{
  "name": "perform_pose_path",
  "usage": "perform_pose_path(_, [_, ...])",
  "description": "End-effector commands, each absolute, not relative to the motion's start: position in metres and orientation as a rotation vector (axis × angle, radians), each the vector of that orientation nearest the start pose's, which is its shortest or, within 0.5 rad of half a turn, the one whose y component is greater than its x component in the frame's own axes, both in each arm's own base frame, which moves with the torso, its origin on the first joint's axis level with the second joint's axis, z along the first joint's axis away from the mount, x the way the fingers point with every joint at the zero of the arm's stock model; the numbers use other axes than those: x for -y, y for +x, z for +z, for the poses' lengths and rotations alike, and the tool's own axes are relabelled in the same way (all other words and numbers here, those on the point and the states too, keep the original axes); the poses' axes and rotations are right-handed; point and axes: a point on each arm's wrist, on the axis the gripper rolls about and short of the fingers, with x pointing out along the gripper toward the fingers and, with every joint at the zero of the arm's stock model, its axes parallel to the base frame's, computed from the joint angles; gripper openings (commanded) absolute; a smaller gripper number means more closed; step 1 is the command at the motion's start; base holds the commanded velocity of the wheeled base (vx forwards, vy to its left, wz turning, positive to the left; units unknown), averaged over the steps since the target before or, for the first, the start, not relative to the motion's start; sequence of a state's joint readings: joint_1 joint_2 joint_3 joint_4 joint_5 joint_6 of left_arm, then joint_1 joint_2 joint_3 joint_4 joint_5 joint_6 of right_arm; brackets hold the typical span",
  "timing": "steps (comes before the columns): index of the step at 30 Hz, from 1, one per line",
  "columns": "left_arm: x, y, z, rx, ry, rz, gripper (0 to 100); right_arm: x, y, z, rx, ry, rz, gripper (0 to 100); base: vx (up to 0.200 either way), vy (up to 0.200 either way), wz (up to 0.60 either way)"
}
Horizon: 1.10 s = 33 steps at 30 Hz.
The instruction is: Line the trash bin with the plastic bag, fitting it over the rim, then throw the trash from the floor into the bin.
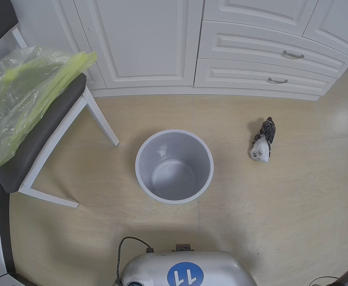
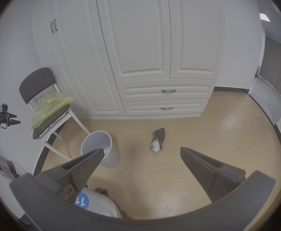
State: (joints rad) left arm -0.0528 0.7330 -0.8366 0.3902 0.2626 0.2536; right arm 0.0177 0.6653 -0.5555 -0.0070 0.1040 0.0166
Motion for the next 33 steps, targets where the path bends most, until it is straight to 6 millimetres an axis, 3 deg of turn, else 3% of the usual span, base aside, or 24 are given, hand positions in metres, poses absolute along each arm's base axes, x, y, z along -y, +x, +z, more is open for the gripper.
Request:
perform_pose_path(1, [-0.004, 0.096, 0.256, -0.553, 0.441, 0.216, 100, -0.005, 0.08, 0.222, -0.204, 0.032, 0.135, 100, 0.0, 0.0, 0.0])
perform_pose_path(8, [-0.03, 0.089, 0.234, -0.658, 0.526, 0.372, 100, -0.005, 0.074, 0.224, -0.176, 0.023, 0.136, 100, 0.0, 0.0, 0.0])
perform_pose_path(15, [-0.059, 0.091, 0.201, -0.483, 0.509, 0.186, 100, -0.005, 0.073, 0.224, -0.173, 0.021, 0.138, 100, 0.0, 0.0, 0.0])
perform_pose_path(17, [-0.08, 0.089, 0.186, -0.44, 0.504, 0.184, 100, -0.005, 0.072, 0.225, -0.164, 0.011, 0.137, 100, 0.0, 0.0, 0.0])
perform_pose_path(22, [-0.089, 0.087, 0.188, -0.287, 0.469, 0.089, 100, -0.004, 0.062, 0.229, -0.119, -0.025, 0.14, 100, 0.0, 0.0, 0.0])
perform_pose_path(33, [-0.112, 0.091, 0.194, -0.277, 0.439, 0.151, 100, -0.003, 0.054, 0.226, -0.087, -0.14, 0.095, 100, 0.0, 0.0, 0.0])
